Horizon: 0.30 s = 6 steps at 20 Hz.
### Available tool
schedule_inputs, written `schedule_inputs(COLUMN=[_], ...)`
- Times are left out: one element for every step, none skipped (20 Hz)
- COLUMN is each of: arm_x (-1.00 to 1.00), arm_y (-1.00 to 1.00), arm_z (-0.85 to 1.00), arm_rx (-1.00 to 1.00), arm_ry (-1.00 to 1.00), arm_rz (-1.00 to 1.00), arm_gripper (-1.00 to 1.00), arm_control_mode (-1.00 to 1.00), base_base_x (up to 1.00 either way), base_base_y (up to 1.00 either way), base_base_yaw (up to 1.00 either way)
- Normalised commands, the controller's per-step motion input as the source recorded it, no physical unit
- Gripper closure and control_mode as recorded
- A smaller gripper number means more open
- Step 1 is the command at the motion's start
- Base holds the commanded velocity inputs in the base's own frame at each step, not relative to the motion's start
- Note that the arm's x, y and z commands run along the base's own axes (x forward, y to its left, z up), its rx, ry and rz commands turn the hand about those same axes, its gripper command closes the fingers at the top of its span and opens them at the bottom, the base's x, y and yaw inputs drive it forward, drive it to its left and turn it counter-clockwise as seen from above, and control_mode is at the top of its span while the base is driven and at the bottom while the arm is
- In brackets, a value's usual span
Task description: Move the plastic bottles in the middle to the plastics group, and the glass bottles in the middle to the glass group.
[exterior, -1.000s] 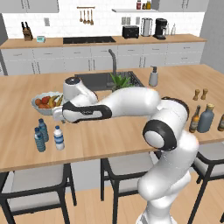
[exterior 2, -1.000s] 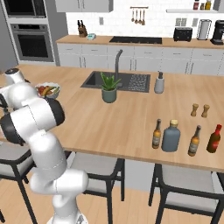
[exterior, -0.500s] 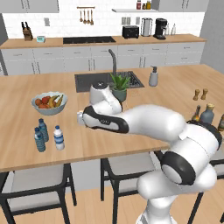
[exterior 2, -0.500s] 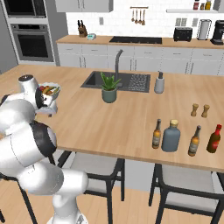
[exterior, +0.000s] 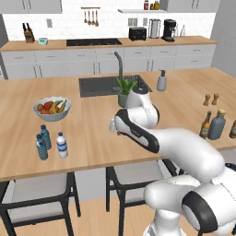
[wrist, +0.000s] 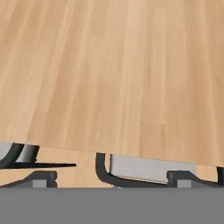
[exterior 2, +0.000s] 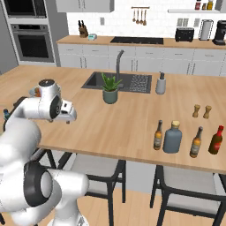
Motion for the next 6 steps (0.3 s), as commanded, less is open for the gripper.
schedule_inputs(arm_x=[-0.50,-0.55,-0.58,-0.61,-0.60,-0.65], arm_y=[-0.82,-0.80,-0.76,-0.73,-0.64,-0.60], arm_z=[0.30,0.32,0.36,0.38,0.40,0.41], arm_rx=[0.00,0.00,0.00,-0.02,-0.06,-0.06], arm_ry=[0.01,0.00,0.00,0.00,0.05,0.06], arm_rz=[0.00,0.00,0.00,0.00,0.00,0.00], arm_gripper=[-1.00,-1.00,-1.00,-1.00,-1.00,-1.00], arm_control_mode=[-1.00,-1.00,-1.00,-1.00,-1.00,-1.00], base_base_x=[0.00,0.00,0.00,0.00,0.00,0.00], base_base_y=[0.00,0.00,0.00,0.00,0.00,0.00], base_base_yaw=[0.00,0.00,0.00,0.00,0.00,0.00])
